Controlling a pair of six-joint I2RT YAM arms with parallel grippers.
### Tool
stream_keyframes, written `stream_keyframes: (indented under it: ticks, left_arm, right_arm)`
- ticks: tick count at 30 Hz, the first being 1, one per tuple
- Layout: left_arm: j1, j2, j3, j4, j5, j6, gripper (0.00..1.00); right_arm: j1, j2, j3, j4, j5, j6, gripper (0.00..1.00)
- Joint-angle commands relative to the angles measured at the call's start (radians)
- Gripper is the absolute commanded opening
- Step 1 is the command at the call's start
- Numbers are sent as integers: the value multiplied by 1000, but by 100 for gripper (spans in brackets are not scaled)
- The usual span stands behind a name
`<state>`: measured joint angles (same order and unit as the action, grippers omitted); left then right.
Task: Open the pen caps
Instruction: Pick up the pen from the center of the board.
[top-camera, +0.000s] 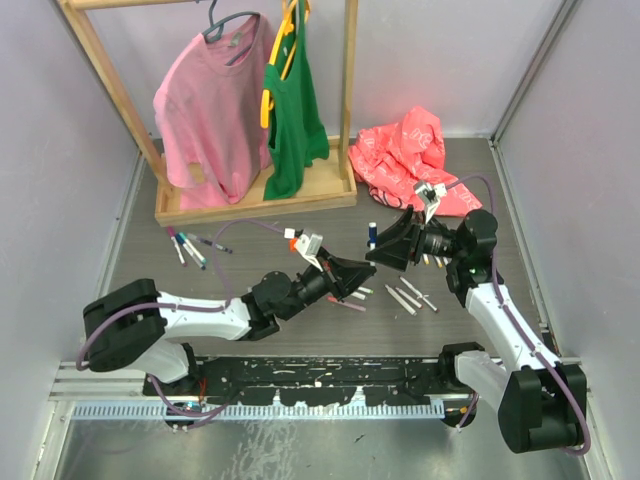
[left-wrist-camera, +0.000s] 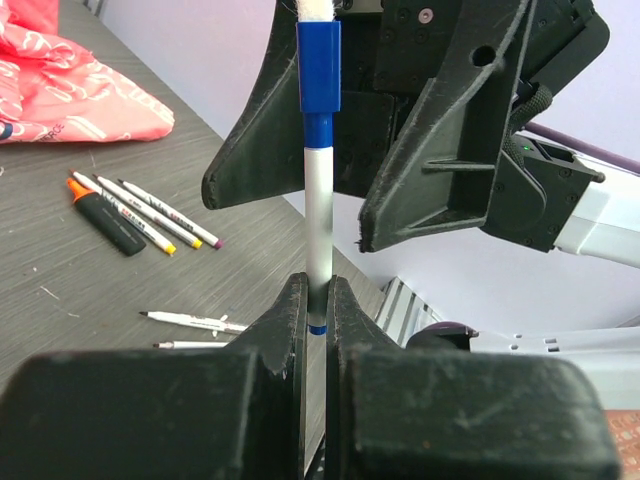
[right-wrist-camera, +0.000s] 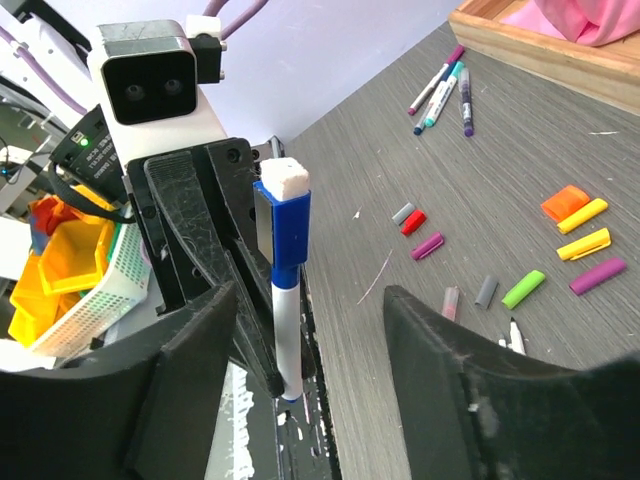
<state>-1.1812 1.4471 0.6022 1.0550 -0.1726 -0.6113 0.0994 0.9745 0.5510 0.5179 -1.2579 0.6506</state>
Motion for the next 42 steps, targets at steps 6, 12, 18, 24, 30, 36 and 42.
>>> stream_keyframes:
  ticks: [6, 12, 18, 24, 30, 36, 42]
  left_arm:
    - [-14, 21, 49, 90, -61, 16, 0]
    - [-14, 27, 50, 90, -86, 23, 0]
    - [-15, 33, 53, 85, -93, 32, 0]
    - [-14, 24, 49, 70, -83, 41, 10]
    - [-14, 3, 29, 65, -73, 57, 29]
    - [-14, -35, -6, 61, -53, 81, 45]
    - [-3, -96, -36, 14, -29, 104, 54]
  right_arm:
    - [24, -20, -5, 51, 15, -3, 40]
    - [38, -20, -3, 44, 7, -6, 31]
    - [44, -18, 3, 15, 3, -31, 18]
    - [45, -16, 14, -7, -5, -48, 4]
    - [44, -16, 23, -34, -9, -67, 1]
    - [45, -16, 27, -45, -12, -75, 1]
    - [46, -17, 29, -52, -14, -81, 1]
